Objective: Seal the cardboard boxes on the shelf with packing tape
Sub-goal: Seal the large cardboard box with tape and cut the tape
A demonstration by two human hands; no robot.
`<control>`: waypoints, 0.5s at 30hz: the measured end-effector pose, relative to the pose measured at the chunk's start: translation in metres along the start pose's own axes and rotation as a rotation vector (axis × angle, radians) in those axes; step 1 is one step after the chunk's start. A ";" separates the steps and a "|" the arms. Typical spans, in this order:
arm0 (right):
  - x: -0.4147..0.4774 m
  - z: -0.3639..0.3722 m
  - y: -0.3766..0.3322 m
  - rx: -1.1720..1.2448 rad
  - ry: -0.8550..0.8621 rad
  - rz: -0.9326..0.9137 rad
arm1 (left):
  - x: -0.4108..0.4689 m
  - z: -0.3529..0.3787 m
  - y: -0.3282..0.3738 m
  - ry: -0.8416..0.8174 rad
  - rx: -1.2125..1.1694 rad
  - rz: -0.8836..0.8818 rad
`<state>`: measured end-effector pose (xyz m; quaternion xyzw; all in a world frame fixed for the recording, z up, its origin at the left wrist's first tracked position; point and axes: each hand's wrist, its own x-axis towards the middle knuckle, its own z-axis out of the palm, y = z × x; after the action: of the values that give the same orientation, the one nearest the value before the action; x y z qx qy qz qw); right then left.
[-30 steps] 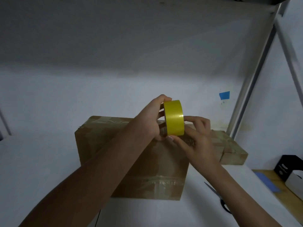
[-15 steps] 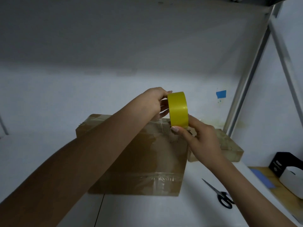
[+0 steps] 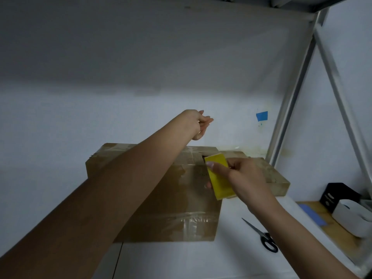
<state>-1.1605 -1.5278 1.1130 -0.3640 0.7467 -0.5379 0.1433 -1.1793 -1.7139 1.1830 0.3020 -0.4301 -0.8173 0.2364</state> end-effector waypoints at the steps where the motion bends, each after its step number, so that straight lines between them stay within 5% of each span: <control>1: -0.001 0.001 0.000 0.051 -0.030 0.063 | 0.002 0.000 -0.001 0.002 -0.013 -0.002; 9: -0.009 0.013 0.022 0.425 -0.250 0.546 | 0.022 -0.006 -0.010 0.001 -0.007 -0.030; 15: -0.008 0.020 0.036 0.624 -0.316 0.600 | 0.041 -0.028 -0.018 -0.096 0.158 -0.007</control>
<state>-1.1565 -1.5302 1.0717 -0.1486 0.5906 -0.6096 0.5075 -1.1913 -1.7468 1.1439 0.2816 -0.5031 -0.7952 0.1878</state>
